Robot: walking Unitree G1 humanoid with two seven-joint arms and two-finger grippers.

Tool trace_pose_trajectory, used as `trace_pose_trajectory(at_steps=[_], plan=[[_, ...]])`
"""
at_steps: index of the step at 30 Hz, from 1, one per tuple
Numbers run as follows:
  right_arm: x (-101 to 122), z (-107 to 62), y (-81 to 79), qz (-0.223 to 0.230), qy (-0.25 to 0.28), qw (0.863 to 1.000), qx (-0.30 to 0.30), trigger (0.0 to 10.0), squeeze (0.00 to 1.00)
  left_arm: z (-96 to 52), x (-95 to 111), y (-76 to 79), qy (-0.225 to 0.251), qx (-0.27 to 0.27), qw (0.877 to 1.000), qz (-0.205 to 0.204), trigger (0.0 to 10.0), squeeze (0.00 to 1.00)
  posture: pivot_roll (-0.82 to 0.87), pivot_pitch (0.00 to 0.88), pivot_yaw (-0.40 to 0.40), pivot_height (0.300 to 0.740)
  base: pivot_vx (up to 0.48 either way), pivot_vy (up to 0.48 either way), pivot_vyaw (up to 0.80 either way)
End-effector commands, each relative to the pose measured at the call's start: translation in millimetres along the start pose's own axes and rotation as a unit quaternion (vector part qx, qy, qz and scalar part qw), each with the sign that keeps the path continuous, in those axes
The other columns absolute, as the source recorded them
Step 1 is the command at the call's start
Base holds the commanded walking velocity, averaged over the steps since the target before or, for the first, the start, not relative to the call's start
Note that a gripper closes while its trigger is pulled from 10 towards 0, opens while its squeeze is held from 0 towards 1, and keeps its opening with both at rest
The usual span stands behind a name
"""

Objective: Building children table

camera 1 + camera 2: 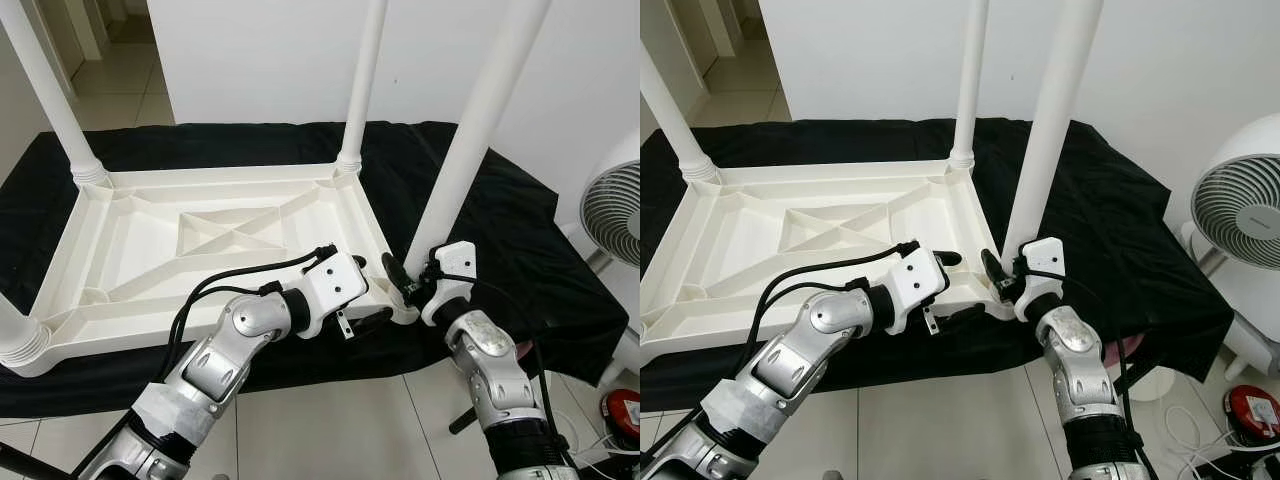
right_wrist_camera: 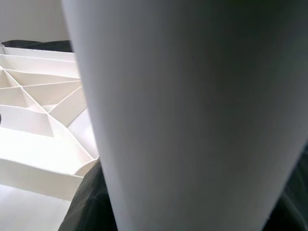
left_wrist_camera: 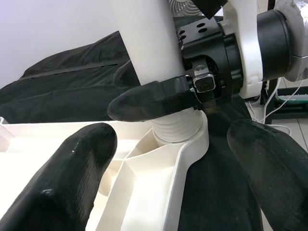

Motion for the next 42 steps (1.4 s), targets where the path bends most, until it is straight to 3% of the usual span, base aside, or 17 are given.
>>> trace_pose_trajectory(at_steps=[1, 11, 16, 20, 23, 26, 28, 31, 35, 41, 42], plan=[[-31.1, -6.1, 10.1, 0.067, -0.062, 0.995, -0.042, 10.0, 0.00, -0.1, 2.2, -2.8, -0.004, 0.003, 1.000, 0.008, 10.0, 0.00, -0.05, 0.000, -0.008, 0.740, 0.000, 0.000, 0.00], [-33.1, -3.1, 14.6, 0.101, -0.068, 0.990, -0.072, 10.0, 0.00, 0.3, 2.9, -3.5, -0.003, 0.003, 1.000, 0.010, 10.0, 0.00, -0.05, 0.000, -0.008, 0.740, 0.000, 0.000, 0.00], [-31.6, -2.1, 16.9, 0.090, -0.066, 0.991, -0.079, 10.0, 0.00, 0.4, 3.3, -3.4, -0.003, 0.003, 1.000, 0.011, 10.0, 0.00, -0.05, 0.000, -0.009, 0.740, 0.000, 0.000, 0.00], [-20.9, 0.5, 11.1, 0.067, -0.031, 0.994, -0.083, 10.0, 0.00, 0.6, 3.3, -4.0, -0.003, 0.003, 1.000, 0.012, 10.0, 0.00, -0.05, 0.000, -0.011, 0.740, 0.000, 0.000, 0.00], [-17.4, 1.6, 10.7, 0.056, -0.019, 0.993, -0.105, 10.0, 0.00, 0.7, 3.4, -3.9, -0.003, 0.004, 1.000, 0.012, 10.0, 0.00, -0.05, 0.000, -0.011, 0.740, 0.000, 0.000, 0.00], [-14.1, 2.5, 8.4, 0.059, -0.002, 0.984, -0.169, 10.0, 0.00, 1.3, 4.2, -3.0, -0.001, 0.003, 1.000, 0.013, 10.0, 0.00, -0.05, 0.000, -0.021, 0.740, 0.000, 0.000, 0.00], [-13.3, 1.5, 3.3, 0.060, 0.000, 0.972, -0.227, 10.0, 0.00, 2.2, 4.4, -2.8, 0.000, 0.004, 1.000, 0.013, 10.0, 0.00, -0.05, 0.000, -0.024, 0.740, 0.000, 0.000, 0.00], [-13.7, 2.6, -5.3, 0.069, -0.005, 0.967, -0.246, 10.0, 0.00, 2.9, 4.8, -2.6, 0.001, 0.005, 1.000, 0.012, 10.0, 0.00, -0.05, 0.000, -0.027, 0.740, 0.000, 0.000, 0.00], [-13.2, 5.6, -13.2, 0.080, -0.006, 0.966, -0.246, 10.0, 0.00, 3.7, 5.4, -1.7, 0.002, 0.005, 1.000, 0.012, 10.0, 0.00, -0.05, 0.000, -0.037, 0.740, 0.000, 0.000, 0.00], [-11.8, 13.2, -35.5, 0.122, 0.005, 0.974, -0.192, 10.0, 0.00, 7.1, 7.3, -1.1, 0.006, 0.004, 1.000, 0.014, 10.0, 0.00, -0.04, 0.000, -0.042, 0.740, 0.000, 0.000, 0.00], [-8.0, 13.8, -37.4, 0.120, 0.015, 0.975, -0.184, 10.0, 0.22, 7.4, 7.6, -1.0, 0.007, 0.004, 1.000, 0.015, 10.0, 0.00, -0.04, 0.000, -0.042, 0.740, 0.000, 0.000, 0.00]])
Point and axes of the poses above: a point about 5 cm out from each wrist's last joint towards the gripper, its own z axis pointing out of the wrist towards the gripper, its own x axis along the axis of the wrist's last joint, y = z × x, the point moved 4 cm from there along z, pointing out of the wrist towards the gripper, and after that the axes turned 5 degrees about z, right-handed, at the moved point
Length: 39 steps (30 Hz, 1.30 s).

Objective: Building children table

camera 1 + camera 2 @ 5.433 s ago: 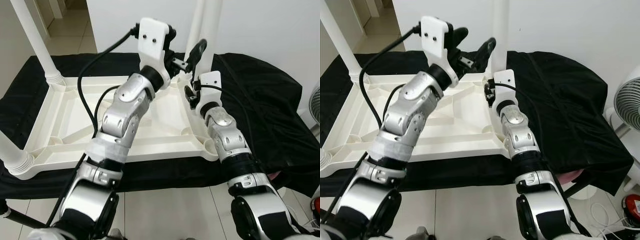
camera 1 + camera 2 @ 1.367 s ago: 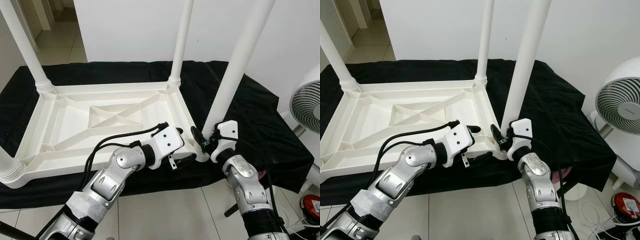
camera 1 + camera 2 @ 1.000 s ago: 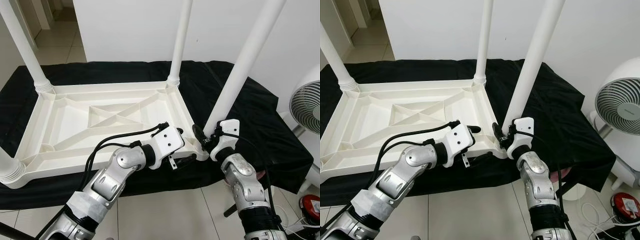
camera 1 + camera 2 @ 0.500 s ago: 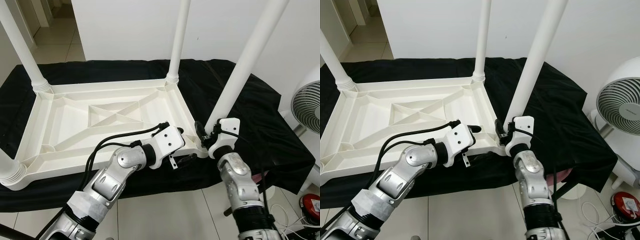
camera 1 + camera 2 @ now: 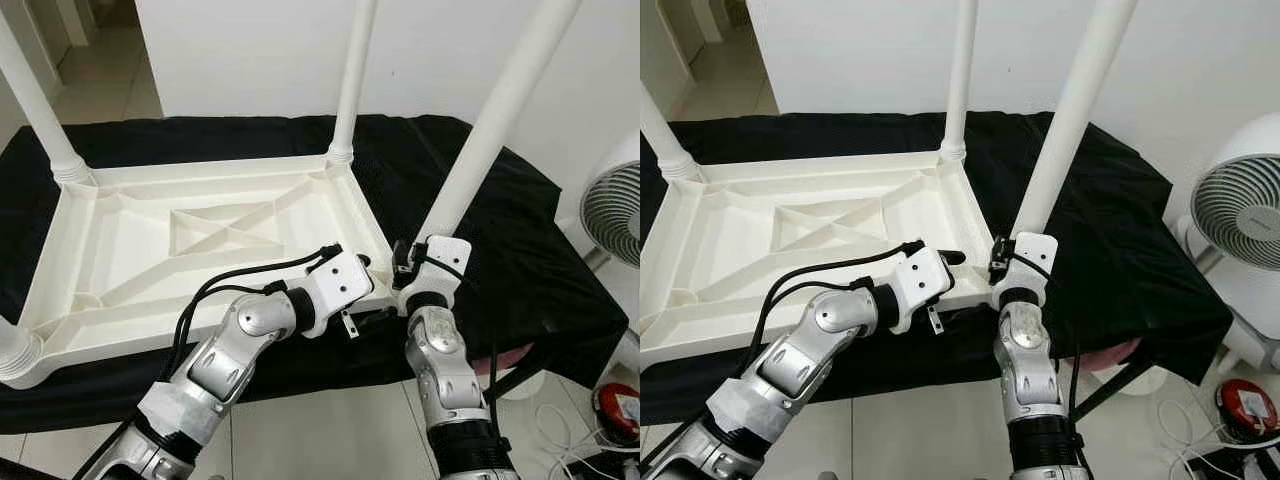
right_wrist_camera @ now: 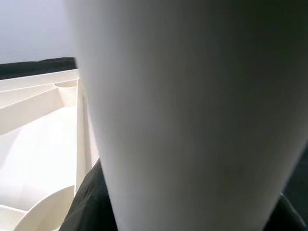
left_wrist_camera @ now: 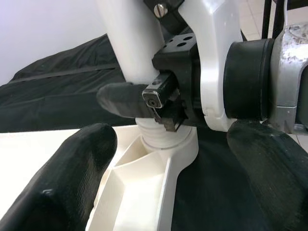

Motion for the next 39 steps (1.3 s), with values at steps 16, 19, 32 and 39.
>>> trace_pose_trajectory(at_steps=[16, 19, 32, 39], plan=[[15.9, 2.4, -3.4, 0.006, 0.026, 0.993, 0.119, 10.0, 0.00, 4.6, 4.0, 2.8, 0.006, -0.003, 1.000, 0.007, 10.0, 0.00, -0.05, 0.000, -0.043, 0.740, 0.000, 0.000, 0.00], [14.4, 1.7, 0.9, -0.005, 0.020, 0.990, 0.140, 10.0, 0.00, 5.1, 4.5, 3.4, 0.007, -0.003, 1.000, 0.006, 10.0, 0.00, -0.05, 0.000, -0.042, 0.740, 0.000, 0.000, 0.00], [2.8, -4.7, 22.0, -0.091, -0.019, 0.954, 0.286, 10.0, 0.00, -2.2, -8.8, 9.3, -0.010, -0.010, 1.000, -0.013, 10.0, 0.00, -0.05, 0.000, -0.032, 0.740, 0.000, 0.000, 0.00], [0.6, 0.2, 27.8, -0.121, -0.031, 0.940, 0.317, 8.9, 0.00, -8.3, -15.1, 9.8, -0.020, -0.007, 1.000, -0.018, 10.0, 0.00, -0.05, 0.000, -0.032, 0.740, 0.000, 0.000, 0.00]])
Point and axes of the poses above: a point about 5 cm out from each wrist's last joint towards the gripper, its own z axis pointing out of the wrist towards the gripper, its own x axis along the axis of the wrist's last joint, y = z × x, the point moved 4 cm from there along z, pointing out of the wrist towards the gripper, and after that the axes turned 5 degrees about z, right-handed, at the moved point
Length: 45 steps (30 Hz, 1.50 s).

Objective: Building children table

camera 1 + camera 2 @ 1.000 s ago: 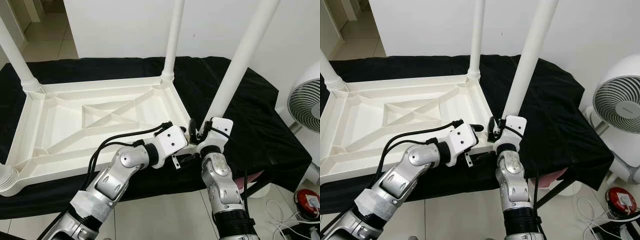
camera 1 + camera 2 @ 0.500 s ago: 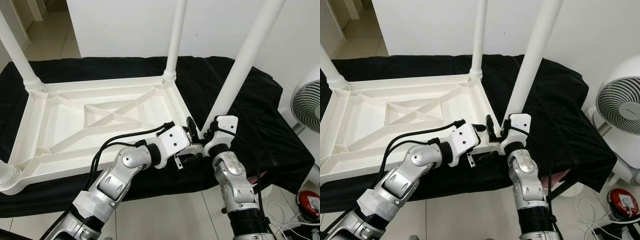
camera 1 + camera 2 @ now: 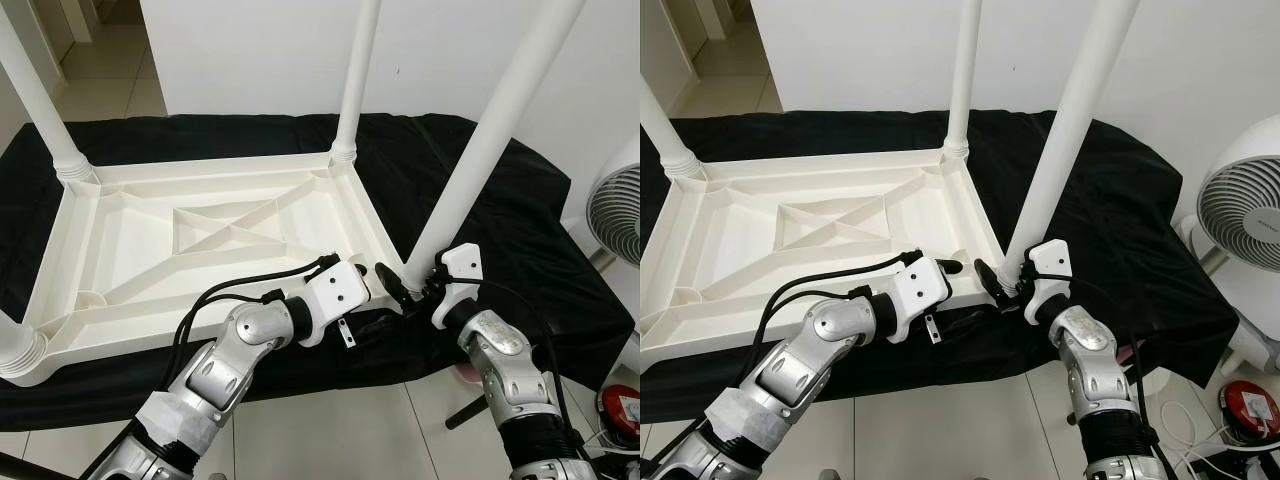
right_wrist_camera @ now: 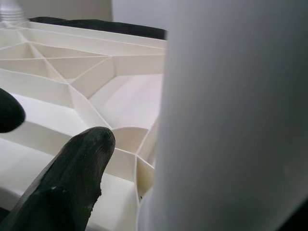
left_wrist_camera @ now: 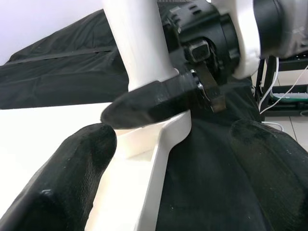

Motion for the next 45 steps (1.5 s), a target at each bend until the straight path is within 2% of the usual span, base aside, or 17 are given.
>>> trace_pose_trajectory(at_steps=[1, 3, 4, 5, 6, 7, 10, 11, 21, 22, 24, 27, 32, 38, 41, 43, 45], plan=[[-3.1, 0.0, 2.0, -0.013, -0.009, 1.000, 0.009, 8.9, 0.00, -2.7, -3.2, 1.5, -0.005, -0.003, 1.000, -0.003, 10.0, 0.00, -0.05, 0.000, -0.032, 0.740, 0.000, 0.000, 0.00], [-4.5, 0.7, 4.0, -0.018, -0.012, 1.000, 0.014, 8.9, 0.00, -3.2, -3.7, 2.0, -0.006, -0.004, 1.000, -0.003, 10.0, 0.00, -0.04, 0.000, -0.031, 0.740, 0.000, 0.000, 0.00], [-5.2, 2.1, 5.5, -0.026, -0.015, 0.999, 0.021, 4.2, 0.00, -3.3, -3.7, 1.7, -0.006, -0.003, 1.000, -0.003, 10.0, 0.00, -0.04, 0.000, -0.032, 0.740, 0.000, 0.000, 0.00], [-5.2, 2.1, 5.5, -0.026, -0.015, 0.999, 0.021, 4.2, 0.00, -3.3, -3.7, 1.7, -0.006, -0.003, 1.000, -0.003, 10.0, 0.00, -0.04, 0.000, -0.032, 0.740, 0.000, 0.000, 0.00], [-5.6, 4.7, 8.4, -0.030, -0.017, 0.999, 0.030, 3.2, 0.00, -2.8, -3.2, 0.8, -0.006, -0.002, 1.000, -0.003, 10.0, 0.00, -0.04, 0.000, -0.031, 0.740, 0.000, 0.000, 0.00], [-5.5, 6.0, 9.6, -0.032, -0.019, 0.999, 0.034, 1.4, 0.00, -2.1, -2.5, 0.7, -0.006, -0.002, 1.000, -0.002, 10.0, 0.00, -0.04, 0.000, -0.032, 0.740, 0.000, 0.000, 0.00], [-5.4, 6.8, 10.3, -0.032, -0.020, 0.999, 0.036, 1.4, 0.00, -1.7, -2.0, 0.8, -0.005, -0.002, 1.000, -0.001, 10.0, 0.00, -0.04, 0.000, -0.032, 0.740, 0.000, 0.000, 0.00], [-5.8, 7.3, 10.9, -0.038, -0.023, 0.998, 0.038, 0.0, 0.00, -1.3, -1.4, 0.7, -0.005, -0.002, 1.000, 0.000, 10.0, 0.00, -0.04, 0.000, -0.032, 0.740, 0.000, 0.000, 0.00], [-15.3, 4.8, 13.0, -0.027, -0.043, 0.998, 0.033, 0.0, 0.00, 1.1, 2.1, -1.1, 0.000, 0.002, 1.000, 0.003, 10.0, 0.00, -0.04, 0.000, -0.036, 0.740, 0.000, 0.000, 0.00], [-21.4, 4.6, 13.0, -0.006, -0.052, 0.999, 0.013, 10.0, 0.00, 2.1, 3.3, -1.0, 0.002, 0.002, 1.000, 0.002, 10.0, 0.00, -0.04, 0.000, -0.039, 0.740, 0.000, 0.000, 0.00], [-28.2, 5.7, 12.3, 0.029, -0.055, 0.998, -0.023, 10.0, 0.00, 2.9, 4.2, 0.1, 0.003, 0.002, 1.000, 0.002, 10.0, 0.00, -0.04, 0.000, -0.041, 0.740, 0.000, 0.000, 0.00], [-31.8, 6.9, 12.8, 0.038, -0.058, 0.997, -0.039, 10.0, 0.00, 2.9, 4.3, 0.8, 0.003, 0.001, 1.000, 0.002, 10.0, 0.00, -0.04, 0.000, -0.039, 0.740, 0.000, 0.000, 0.00], [-38.3, 13.6, 8.8, 0.076, -0.056, 0.988, -0.119, 10.0, 0.00, 3.8, 4.7, 1.6, 0.005, -0.001, 1.000, 0.001, 10.0, 0.00, -0.05, 0.000, -0.044, 0.740, 0.000, 0.000, 0.00], [-38.5, 15.7, 9.4, 0.090, -0.056, 0.981, -0.160, 10.0, 0.00, 4.6, 5.2, 1.8, 0.006, -0.003, 1.000, 0.002, 10.0, 0.00, -0.05, 0.000, -0.045, 0.740, 0.000, 0.000, 0.00], [-36.8, 18.5, 3.0, 0.107, -0.054, 0.970, -0.212, 10.0, 0.00, 5.5, 5.4, 2.4, 0.008, -0.006, 1.000, 0.004, 10.0, 0.00, -0.05, 0.000, -0.048, 0.740, 0.000, 0.000, 0.00], [-36.8, 18.5, 3.0, 0.107, -0.054, 0.970, -0.212, 10.0, 0.00, 5.5, 5.4, 2.4, 0.008, -0.006, 1.000, 0.004, 10.0, 0.00, -0.05, 0.000, -0.048, 0.740, 0.000, 0.000, 0.00], [-35.1, 18.6, -1.9, 0.110, -0.053, 0.962, -0.242, 10.0, 0.00, 5.9, 5.1, 2.7, 0.008, -0.009, 1.000, 0.007, 10.0, 0.00, -0.05, 0.000, -0.054, 0.740, 0.000, 0.000, 0.00]])
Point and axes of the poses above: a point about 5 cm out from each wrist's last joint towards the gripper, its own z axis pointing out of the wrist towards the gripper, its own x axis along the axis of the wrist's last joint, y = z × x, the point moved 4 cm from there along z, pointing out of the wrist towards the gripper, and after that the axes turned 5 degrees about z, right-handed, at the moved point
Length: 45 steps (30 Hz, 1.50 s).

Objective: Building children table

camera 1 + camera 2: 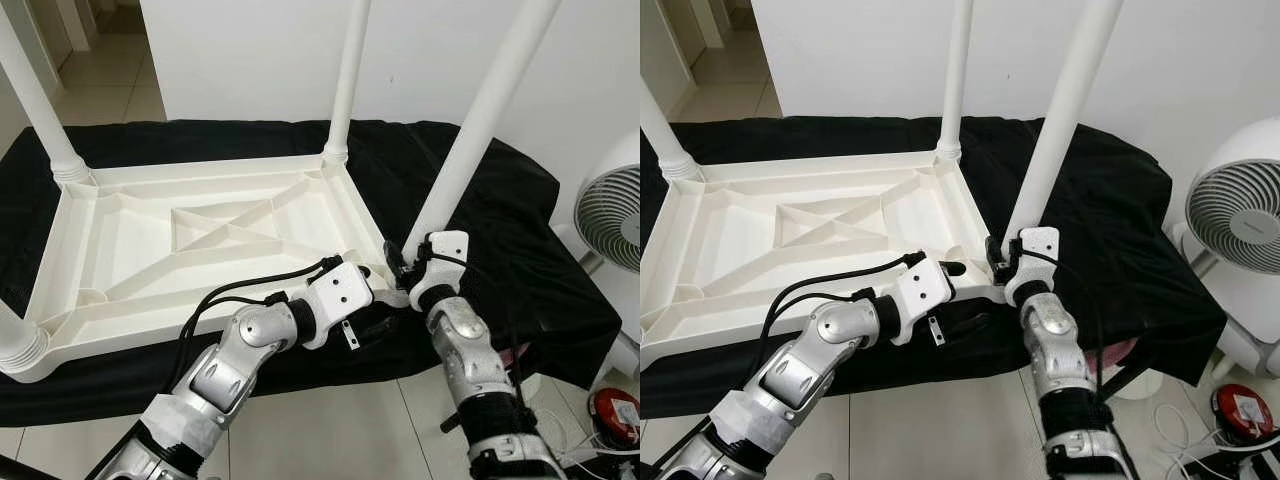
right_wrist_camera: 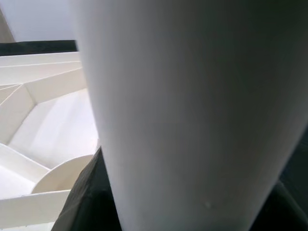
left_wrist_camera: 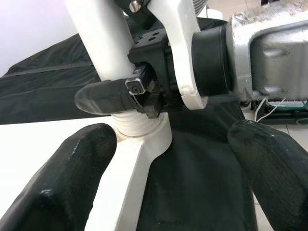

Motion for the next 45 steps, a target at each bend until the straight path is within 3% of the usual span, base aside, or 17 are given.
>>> trace_pose_trajectory(at_steps=[1, 4, 13, 14, 15, 19, 22, 25, 26, 28, 29, 33, 36, 45], plan=[[-18.9, -9.2, 0.5, 0.016, -0.037, 0.997, -0.060, 10.0, 0.00, 2.4, -0.2, 0.2, -0.001, -0.011, 1.000, 0.016, 10.0, 0.00, -0.05, 0.000, -0.064, 0.740, 0.000, 0.000, 0.00], [-16.7, -15.8, -10.7, 0.045, -0.031, 0.993, -0.109, 10.0, 0.00, 2.7, -3.0, -3.8, 0.002, -0.008, 1.000, 0.019, 10.0, 0.00, -0.06, 0.000, -0.070, 0.740, 0.000, 0.000, 0.00], [-10.9, -15.9, -11.9, 0.047, -0.019, 0.994, -0.092, 10.0, 0.00, 3.8, -4.7, -19.7, 0.002, 0.028, 1.000, 0.000, 10.0, 0.00, -0.07, 0.000, -0.063, 0.740, 0.000, 0.000, 0.00], [-9.5, -15.9, -13.1, 0.049, -0.017, 0.995, -0.086, 10.0, 0.16, 3.5, -4.6, -19.5, 0.002, 0.029, 1.000, -0.002, 10.0, 0.00, -0.07, 0.000, -0.062, 0.740, 0.000, 0.000, 0.00], [-7.9, -16.0, -14.6, 0.051, -0.012, 0.996, -0.076, 10.0, 1.00, 3.1, -4.6, -18.7, 0.002, 0.029, 1.000, -0.003, 10.0, 0.00, -0.07, 0.000, -0.062, 0.740, 0.000, 0.000, 0.00], [-5.5, -17.4, -18.5, 0.055, -0.009, 0.997, -0.062, 10.0, 1.00, 2.3, -4.9, -17.1, 0.002, 0.029, 1.000, -0.003, 10.0, 0.00, -0.06, 0.000, -0.061, 0.740, 0.000, 0.000, 0.00], [-1.0, -17.1, -23.8, 0.049, -0.007, 0.999, -0.002, 10.0, 1.00, 0.2, -6.0, -16.6, 0.000, 0.033, 0.999, -0.009, 10.0, 0.00, -0.06, 0.000, -0.061, 0.740, 0.000, 0.000, 0.00], [0.2, -17.4, -24.4, 0.048, -0.009, 0.999, 0.016, 10.0, 1.00, 0.2, -6.2, -16.7, 0.000, 0.035, 0.999, -0.011, 10.0, 0.00, -0.06, 0.000, -0.062, 0.740, 0.000, 0.000, 0.00], [2.5, -18.1, -24.1, 0.042, -0.008, 0.998, 0.039, 10.0, 0.32, 0.3, -6.5, -16.4, 0.000, 0.037, 0.999, -0.013, 10.0, 0.00, -0.06, 0.000, -0.063, 0.740, 0.000, 0.000, 0.00], [2.5, -18.1, -24.1, 0.042, -0.008, 0.998, 0.039, 10.0, 0.32, 0.3, -6.5, -16.4, 0.000, 0.037, 0.999, -0.013, 10.0, 0.00, -0.06, 0.000, -0.063, 0.740, 0.000, 0.000, 0.00], [4.7, -18.9, -23.2, 0.036, -0.006, 0.998, 0.057, 10.0, 0.00, 0.7, -6.8, -16.3, 0.001, 0.038, 0.999, -0.014, 10.0, 0.00, -0.06, 0.000, -0.064, 0.740, 0.000, 0.000, 0.00], [7.0, -19.6, -18.9, 0.020, -0.005, 0.997, 0.081, 10.0, 0.00, 0.5, -7.4, -15.2, 0.001, 0.038, 0.999, -0.015, 10.0, 0.00, -0.06, 0.000, -0.064, 0.740, 0.000, 0.000, 0.00], [14.5, -19.4, -4.6, -0.054, 0.002, 0.986, 0.161, 10.0, 0.00, -1.4, -9.2, -15.6, -0.002, 0.042, 0.999, -0.018, 10.0, 0.00, -0.06, 0.000, -0.064, 0.740, 0.000, 0.000, 0.00], [16.6, -15.9, 6.2, -0.111, -0.006, 0.966, 0.232, 10.0, 0.00, -2.5, -9.6, -16.5, -0.006, 0.042, 0.999, -0.016, 10.0, 0.00, -0.05, 0.000, -0.055, 0.740, 0.000, 0.000, 0.00]])
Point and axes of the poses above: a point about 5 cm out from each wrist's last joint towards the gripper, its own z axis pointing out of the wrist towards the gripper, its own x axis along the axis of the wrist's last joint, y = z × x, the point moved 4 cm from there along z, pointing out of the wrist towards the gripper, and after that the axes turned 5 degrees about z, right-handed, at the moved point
